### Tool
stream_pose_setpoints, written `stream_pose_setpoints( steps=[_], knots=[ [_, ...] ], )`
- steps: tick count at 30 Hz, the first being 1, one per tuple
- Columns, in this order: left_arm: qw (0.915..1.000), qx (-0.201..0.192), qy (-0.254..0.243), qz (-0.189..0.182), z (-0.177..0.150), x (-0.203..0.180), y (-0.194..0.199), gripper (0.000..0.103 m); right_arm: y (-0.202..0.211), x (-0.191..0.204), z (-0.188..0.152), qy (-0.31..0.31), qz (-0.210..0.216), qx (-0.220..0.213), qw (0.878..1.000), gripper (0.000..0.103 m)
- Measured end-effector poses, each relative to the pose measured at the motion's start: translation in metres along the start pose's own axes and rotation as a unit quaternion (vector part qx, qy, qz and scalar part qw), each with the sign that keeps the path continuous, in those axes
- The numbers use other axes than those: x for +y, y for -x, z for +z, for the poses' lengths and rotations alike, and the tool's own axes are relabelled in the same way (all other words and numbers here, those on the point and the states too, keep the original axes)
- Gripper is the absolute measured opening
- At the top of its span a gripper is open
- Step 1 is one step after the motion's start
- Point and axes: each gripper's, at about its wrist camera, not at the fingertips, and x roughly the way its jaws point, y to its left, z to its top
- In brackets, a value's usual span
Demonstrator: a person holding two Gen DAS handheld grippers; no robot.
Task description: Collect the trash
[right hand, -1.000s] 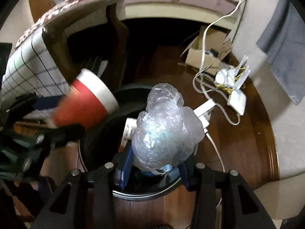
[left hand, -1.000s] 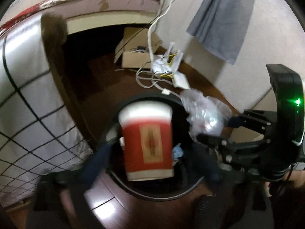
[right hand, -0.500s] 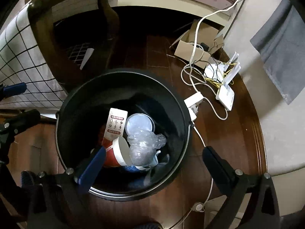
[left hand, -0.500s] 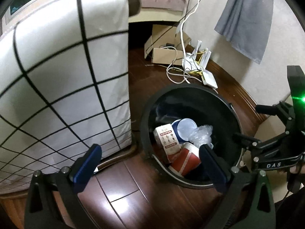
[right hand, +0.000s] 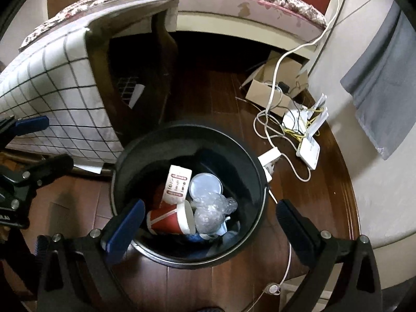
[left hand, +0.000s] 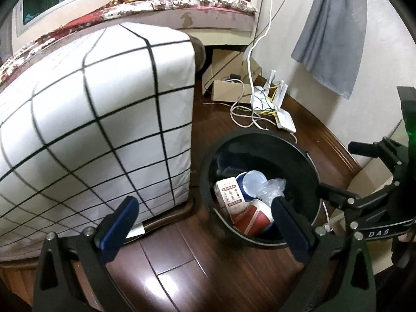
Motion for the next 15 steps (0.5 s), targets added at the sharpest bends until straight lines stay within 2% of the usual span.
stream_pose_setpoints(
  steps=[10,15],
  knots=[
    [0.9994,-0.035,-0.002,0.001,0.002,0.0,0.044,0.102,0.046,0.009,0.007,0.001,0.007,-0.041,0.999,0.102],
    [0.9976,-0.068,-0.008,0.004,0.005,0.001,0.073,0.102,0.077,0.02,0.01,-0.001,0.004,-0.053,0.999,0.102]
  ],
)
